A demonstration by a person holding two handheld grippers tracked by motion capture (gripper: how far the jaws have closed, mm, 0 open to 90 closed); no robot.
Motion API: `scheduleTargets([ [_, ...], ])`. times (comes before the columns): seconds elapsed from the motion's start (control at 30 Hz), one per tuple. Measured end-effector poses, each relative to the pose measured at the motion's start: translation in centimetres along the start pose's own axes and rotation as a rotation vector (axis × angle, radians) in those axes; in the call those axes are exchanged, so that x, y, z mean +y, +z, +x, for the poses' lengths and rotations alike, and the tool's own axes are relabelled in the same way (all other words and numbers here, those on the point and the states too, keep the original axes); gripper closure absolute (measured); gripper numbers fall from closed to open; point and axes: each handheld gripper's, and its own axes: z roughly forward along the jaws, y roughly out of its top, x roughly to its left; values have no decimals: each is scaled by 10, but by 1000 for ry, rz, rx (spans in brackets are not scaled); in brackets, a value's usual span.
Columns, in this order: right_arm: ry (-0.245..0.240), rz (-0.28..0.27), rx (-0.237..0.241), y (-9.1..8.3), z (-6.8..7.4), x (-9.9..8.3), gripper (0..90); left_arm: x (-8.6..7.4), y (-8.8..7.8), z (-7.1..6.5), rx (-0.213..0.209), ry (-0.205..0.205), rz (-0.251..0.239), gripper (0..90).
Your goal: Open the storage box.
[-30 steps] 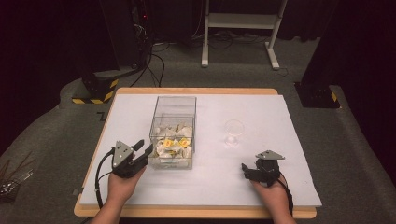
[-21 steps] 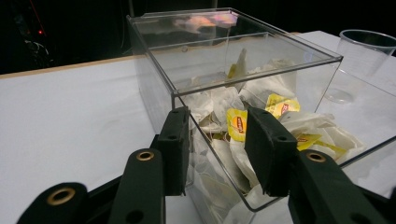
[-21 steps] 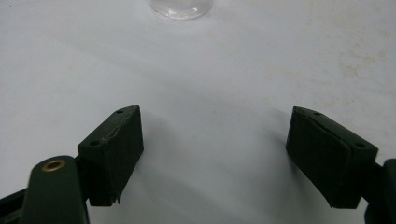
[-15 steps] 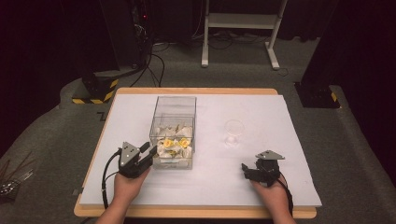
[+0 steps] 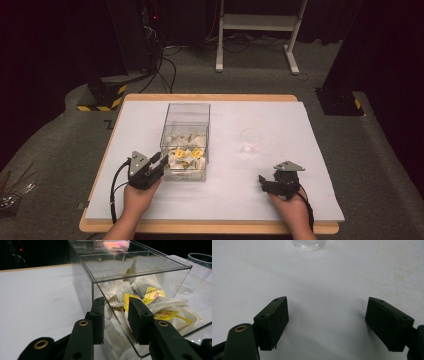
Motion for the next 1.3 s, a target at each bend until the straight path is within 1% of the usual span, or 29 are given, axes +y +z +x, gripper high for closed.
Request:
scheduleTargets([
  [0.17,0,0,0,0,0,0,189,-2,-3,0,0,2,-4,707],
  [0.53,0,0,0,0,0,0,190,-5,-9,-3,9,10,0,736],
  [0.77,1,0,1,0,0,0,190,-8,-17,-6,8,20,8,740],
  [0.8,1,0,1,0,0,0,190,-9,-20,-8,10,28,11,740],
  [0.93,1,0,0,0,0,0,190,-11,-23,-10,13,23,14,741],
  [1.13,1,0,1,0,0,0,190,-13,-30,-13,17,29,22,749],
  [1.3,4,2,3,0,0,0,190,-13,-32,-15,18,23,23,752],
])
